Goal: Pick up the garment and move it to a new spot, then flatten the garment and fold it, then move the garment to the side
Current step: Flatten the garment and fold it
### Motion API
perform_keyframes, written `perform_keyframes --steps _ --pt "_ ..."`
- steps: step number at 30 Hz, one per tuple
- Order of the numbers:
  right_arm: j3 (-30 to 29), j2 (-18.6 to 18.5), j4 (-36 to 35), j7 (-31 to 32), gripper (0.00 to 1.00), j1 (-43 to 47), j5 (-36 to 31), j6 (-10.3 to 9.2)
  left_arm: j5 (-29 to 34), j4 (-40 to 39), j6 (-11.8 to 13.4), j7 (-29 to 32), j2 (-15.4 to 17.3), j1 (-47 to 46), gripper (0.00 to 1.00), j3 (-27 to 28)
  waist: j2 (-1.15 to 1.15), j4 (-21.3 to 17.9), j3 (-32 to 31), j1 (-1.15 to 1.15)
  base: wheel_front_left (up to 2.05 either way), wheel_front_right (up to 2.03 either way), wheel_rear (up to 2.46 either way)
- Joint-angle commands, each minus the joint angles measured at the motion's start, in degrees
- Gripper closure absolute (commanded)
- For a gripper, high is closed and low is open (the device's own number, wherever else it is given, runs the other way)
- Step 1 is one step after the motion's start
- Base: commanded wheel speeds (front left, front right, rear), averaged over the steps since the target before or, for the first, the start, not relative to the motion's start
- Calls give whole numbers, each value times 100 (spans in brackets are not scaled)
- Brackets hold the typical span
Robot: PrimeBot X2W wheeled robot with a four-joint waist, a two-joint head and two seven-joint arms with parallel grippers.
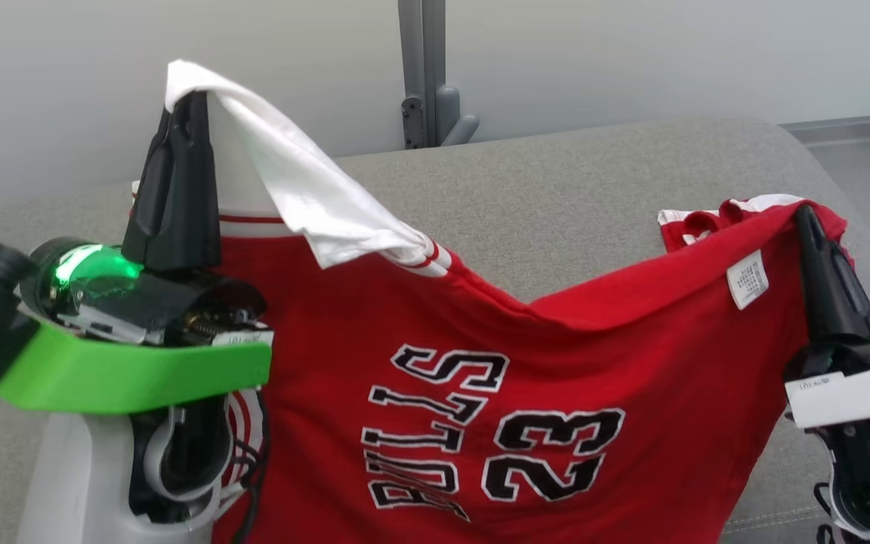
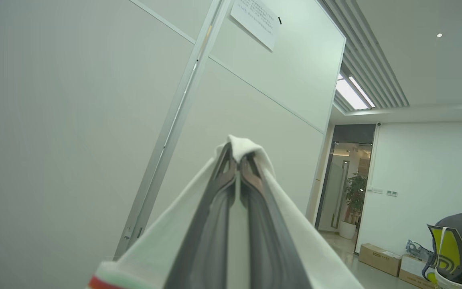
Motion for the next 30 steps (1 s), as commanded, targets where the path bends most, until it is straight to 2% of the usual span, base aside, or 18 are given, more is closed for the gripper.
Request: perform_keyframes --steps 1,4,7,11,14,20,21,22,25,30 --pt "17 5 83 39 100 -190 -14 2 -57 96 -22 41 24 -194 100 11 0 57 205 0 0 0 0" --pt "151 -36 409 157 100 -692 -138 2 -59 524 -104 111 68 -720 100 47 0 96 596 0 0 0 0" --pt "307 -178 981 297 100 -1840 -269 2 -52 1211 -227 228 83 -1877 100 78 0 168 1226 0 0 0 0" --pt "419 -263 1905 227 100 -3446 -512 2 76 2162 -227 255 85 -3355 100 207 0 200 1844 0 0 0 0" --pt "547 -287 2819 -36 100 -4799 -876 2 379 3046 -220 108 172 -4524 100 248 0 218 2219 0 0 0 0" --pt "761 -265 4846 -911 100 -7072 -1779 1 860 4749 -74 -665 43 -6440 100 296 0 359 2747 0 0 0 0" --pt "753 -251 5130 -1064 100 -7370 -1905 2 1011 4955 -78 -770 32 -6674 100 228 0 407 2840 0 0 0 0" --pt "753 -251 5130 -1064 100 -7370 -1905 2 1011 4955 -78 -770 32 -6674 100 228 0 407 2840 0 0 0 0" --pt "619 -156 5953 -1551 100 -8044 -2251 2 1217 5488 -122 -981 -33 -7116 100 158 0 532 3187 0 0 0 0" --pt "739 20 6929 -1991 100 -8369 -2352 1 1205 5691 -282 -1072 -174 -7012 100 542 0 603 3780 0 0 0 0"
